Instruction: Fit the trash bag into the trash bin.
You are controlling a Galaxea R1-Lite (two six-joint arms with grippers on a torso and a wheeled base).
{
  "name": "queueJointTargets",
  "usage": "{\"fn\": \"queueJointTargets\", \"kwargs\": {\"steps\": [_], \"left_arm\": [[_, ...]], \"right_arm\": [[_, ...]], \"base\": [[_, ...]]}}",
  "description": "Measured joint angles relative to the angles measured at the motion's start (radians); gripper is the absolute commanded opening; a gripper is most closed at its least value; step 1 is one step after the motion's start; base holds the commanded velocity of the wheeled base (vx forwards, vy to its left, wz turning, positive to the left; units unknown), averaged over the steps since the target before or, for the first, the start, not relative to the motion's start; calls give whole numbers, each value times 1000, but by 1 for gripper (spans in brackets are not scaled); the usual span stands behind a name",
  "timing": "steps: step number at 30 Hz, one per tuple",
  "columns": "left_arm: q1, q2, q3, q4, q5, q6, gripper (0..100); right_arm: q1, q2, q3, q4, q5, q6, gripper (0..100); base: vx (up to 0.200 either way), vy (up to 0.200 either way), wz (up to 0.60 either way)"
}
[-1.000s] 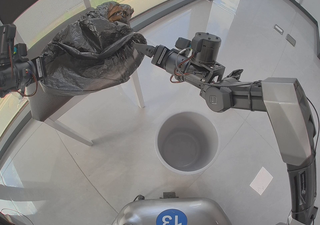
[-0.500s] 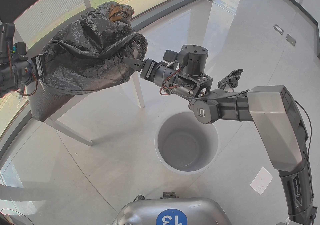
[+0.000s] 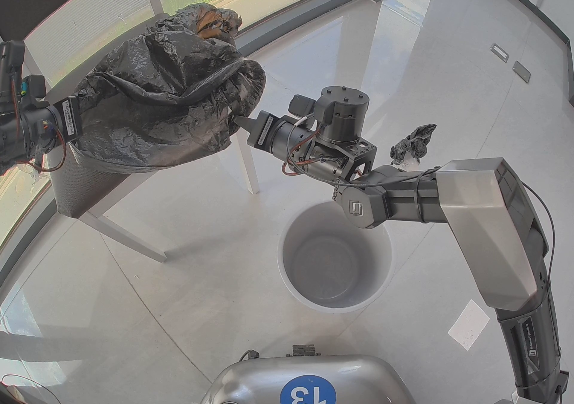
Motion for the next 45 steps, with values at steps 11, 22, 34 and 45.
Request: {"fn": "queueJointTargets", "kwargs": {"steps": [11,22,34,45], "left_arm": [[-1,-7,3,0,0,-4,0],[0,-19,37,-21,-13,-3,0],[-1,-11,31,-28,-16,3,0],[4,-14,31,-57,-15,6,0]], "right_arm": [[-1,-39,0,55,1,-16,0],[-6,-66,0,38,2,-24,100],[-8,6,0,26,1,-5,100],[-15,94,0,4,1,27,100]], "base": [[0,0,0],[0,0,0],[0,0,0],[0,0,0]]}}
